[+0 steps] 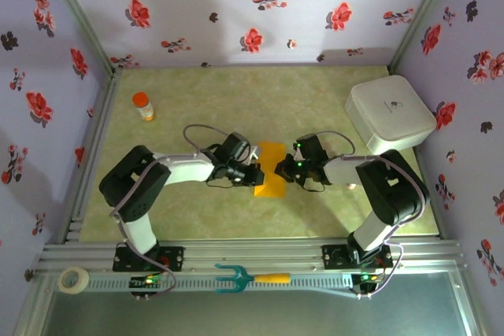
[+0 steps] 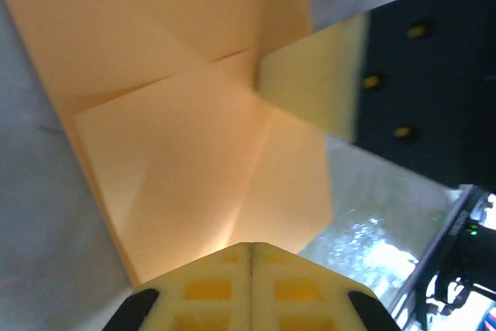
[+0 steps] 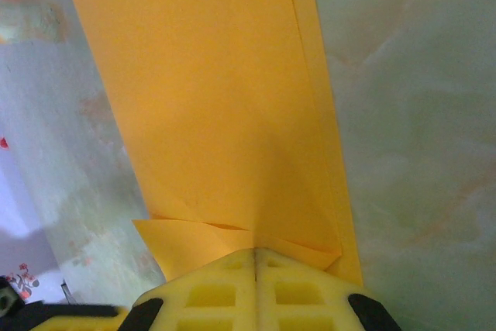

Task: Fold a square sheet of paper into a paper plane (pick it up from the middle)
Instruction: Fold the triangle a second time at the center of the table.

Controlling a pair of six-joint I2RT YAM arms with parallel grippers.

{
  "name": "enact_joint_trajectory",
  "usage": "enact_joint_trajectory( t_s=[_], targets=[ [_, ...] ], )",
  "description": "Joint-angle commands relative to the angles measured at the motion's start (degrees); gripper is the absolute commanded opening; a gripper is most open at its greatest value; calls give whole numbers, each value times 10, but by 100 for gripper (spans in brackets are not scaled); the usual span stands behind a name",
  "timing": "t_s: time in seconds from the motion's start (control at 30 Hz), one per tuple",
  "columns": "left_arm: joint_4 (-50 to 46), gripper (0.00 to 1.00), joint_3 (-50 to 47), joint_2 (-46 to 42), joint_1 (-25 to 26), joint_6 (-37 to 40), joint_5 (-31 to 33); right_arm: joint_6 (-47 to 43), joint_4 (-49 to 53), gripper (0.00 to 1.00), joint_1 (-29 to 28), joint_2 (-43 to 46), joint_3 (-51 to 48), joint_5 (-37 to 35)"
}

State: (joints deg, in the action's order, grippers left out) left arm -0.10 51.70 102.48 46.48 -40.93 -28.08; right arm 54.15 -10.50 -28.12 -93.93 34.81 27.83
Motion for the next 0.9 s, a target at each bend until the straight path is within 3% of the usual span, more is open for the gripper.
enact_joint_trajectory(
  t_s=[0.0, 0.5, 0.87],
  targets=[
    [-15, 0, -6, 7, -3, 21, -4, -15, 61, 0, 3, -6, -1, -44],
    [19, 0, -73, 21, -3, -2, 10, -15, 68, 0, -14, 58, 32, 0],
    [12, 0, -67, 18, -3, -3, 19, 37, 10, 0, -69, 26, 8, 15]
  ],
)
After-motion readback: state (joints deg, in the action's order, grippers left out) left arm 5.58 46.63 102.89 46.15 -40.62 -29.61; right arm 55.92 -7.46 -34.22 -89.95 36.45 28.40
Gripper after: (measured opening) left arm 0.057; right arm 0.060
